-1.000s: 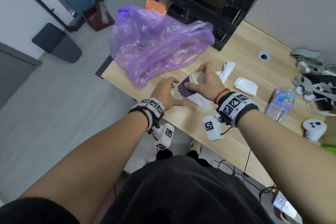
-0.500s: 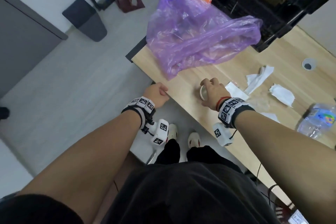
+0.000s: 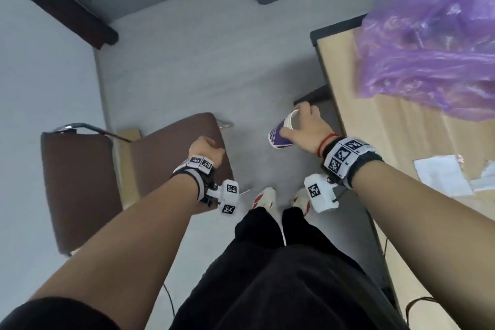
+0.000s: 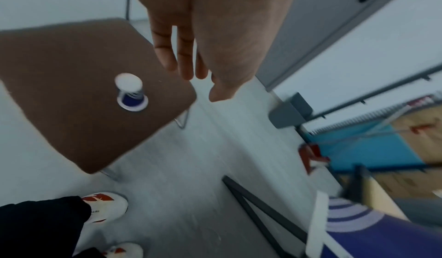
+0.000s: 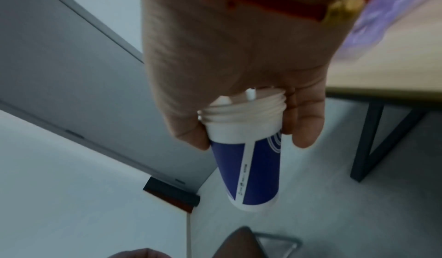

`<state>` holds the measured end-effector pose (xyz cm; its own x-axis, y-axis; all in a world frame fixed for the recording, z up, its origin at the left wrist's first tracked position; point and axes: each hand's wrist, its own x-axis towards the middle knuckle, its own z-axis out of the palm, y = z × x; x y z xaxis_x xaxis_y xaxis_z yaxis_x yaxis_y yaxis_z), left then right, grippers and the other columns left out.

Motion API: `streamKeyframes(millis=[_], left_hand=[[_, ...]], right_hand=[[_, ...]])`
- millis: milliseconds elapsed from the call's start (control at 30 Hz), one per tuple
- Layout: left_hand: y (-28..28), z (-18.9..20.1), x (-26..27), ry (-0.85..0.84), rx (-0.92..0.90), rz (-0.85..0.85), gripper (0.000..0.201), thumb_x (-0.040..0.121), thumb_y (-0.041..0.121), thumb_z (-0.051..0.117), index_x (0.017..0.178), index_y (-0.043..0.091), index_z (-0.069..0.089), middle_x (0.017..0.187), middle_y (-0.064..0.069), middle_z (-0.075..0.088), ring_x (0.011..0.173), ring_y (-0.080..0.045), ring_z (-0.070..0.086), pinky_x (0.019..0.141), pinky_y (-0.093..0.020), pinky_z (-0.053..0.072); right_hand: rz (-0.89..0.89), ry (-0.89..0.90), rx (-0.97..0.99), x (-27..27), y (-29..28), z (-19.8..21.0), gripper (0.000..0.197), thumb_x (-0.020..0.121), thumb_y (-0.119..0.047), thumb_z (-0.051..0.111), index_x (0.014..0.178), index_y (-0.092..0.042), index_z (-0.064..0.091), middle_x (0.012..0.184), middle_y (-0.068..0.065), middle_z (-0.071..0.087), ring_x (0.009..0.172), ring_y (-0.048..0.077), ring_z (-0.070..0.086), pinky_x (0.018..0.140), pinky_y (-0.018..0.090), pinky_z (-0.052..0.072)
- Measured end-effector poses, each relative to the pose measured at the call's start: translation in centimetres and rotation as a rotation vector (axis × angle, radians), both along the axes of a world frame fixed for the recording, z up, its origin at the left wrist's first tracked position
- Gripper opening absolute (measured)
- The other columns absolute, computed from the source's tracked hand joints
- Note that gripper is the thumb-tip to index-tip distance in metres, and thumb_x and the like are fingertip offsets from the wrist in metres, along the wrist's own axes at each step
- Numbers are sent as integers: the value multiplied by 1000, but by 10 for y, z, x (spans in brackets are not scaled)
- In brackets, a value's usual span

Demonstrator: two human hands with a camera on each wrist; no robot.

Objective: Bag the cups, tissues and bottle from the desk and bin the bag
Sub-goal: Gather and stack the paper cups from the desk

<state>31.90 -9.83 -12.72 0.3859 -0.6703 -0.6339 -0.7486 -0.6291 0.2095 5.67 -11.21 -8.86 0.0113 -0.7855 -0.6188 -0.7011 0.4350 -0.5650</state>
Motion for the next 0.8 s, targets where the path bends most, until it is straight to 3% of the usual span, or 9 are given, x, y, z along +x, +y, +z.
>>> streamKeyframes(millis=[67, 167, 267, 333, 400, 533, 666, 800], left_hand=[[11, -16, 39, -52, 31, 96, 39, 77, 28, 68, 113, 15, 62, 120, -10, 66, 95, -29, 65, 70, -26, 44], [26, -46, 82, -74, 54, 213, 52, 78, 35, 68, 123, 15, 53, 130, -15, 53, 102, -36, 61, 78, -33, 42], [31, -77, 109, -70, 77, 271, 60, 78, 31, 69, 130, 16, 42, 134, -15, 42, 87, -34, 56, 79, -37, 40], [32, -101, 127, -39, 133, 267, 73, 75, 37, 72, 137, 20, 37, 137, -15, 38, 91, -35, 57, 82, -39, 42], [32, -126, 143, -2, 143, 208, 81, 71, 42, 75, 139, 25, 35, 137, -13, 36, 91, -36, 58, 84, -39, 43], [31, -164, 160, 33, 93, 16, 77, 70, 42, 77, 136, 32, 39, 133, -10, 36, 79, -32, 54, 78, -33, 43], [31, -197, 164, 16, 115, -140, 70, 73, 32, 77, 134, 31, 43, 133, -13, 35, 94, -41, 63, 89, -39, 52], [35, -214, 169, -6, 111, -277, 46, 80, 18, 66, 122, 22, 50, 127, -16, 40, 97, -47, 60, 87, -43, 50]], right_hand=[[45, -1, 34, 22, 5, -13, 69, 71, -40, 71, 126, -14, 38, 130, 14, 41, 113, 36, 54, 101, 41, 42], [80, 12, 72, 54, 9, -42, 67, 70, -36, 73, 125, -16, 40, 128, 12, 42, 111, 33, 54, 100, 38, 43], [83, 31, 112, 83, 9, -72, 69, 70, -38, 72, 127, -18, 40, 130, 10, 42, 111, 30, 54, 97, 35, 43], [82, 48, 122, 108, 8, -96, 69, 69, -40, 71, 127, -19, 40, 129, 9, 42, 111, 30, 53, 95, 33, 43], [84, 61, 125, 134, 8, -117, 69, 68, -41, 71, 127, -20, 40, 125, 7, 42, 106, 28, 53, 94, 33, 44], [75, 49, 116, 175, 12, -147, 67, 70, -40, 71, 125, -20, 40, 116, 1, 39, 98, 24, 52, 84, 28, 40], [71, 40, 100, 197, 19, -165, 66, 70, -40, 72, 124, -21, 40, 117, 1, 40, 98, 22, 52, 83, 27, 39], [33, 58, 107, 197, 33, -166, 64, 71, -40, 72, 124, -22, 40, 119, 3, 43, 98, 22, 52, 82, 27, 39]])
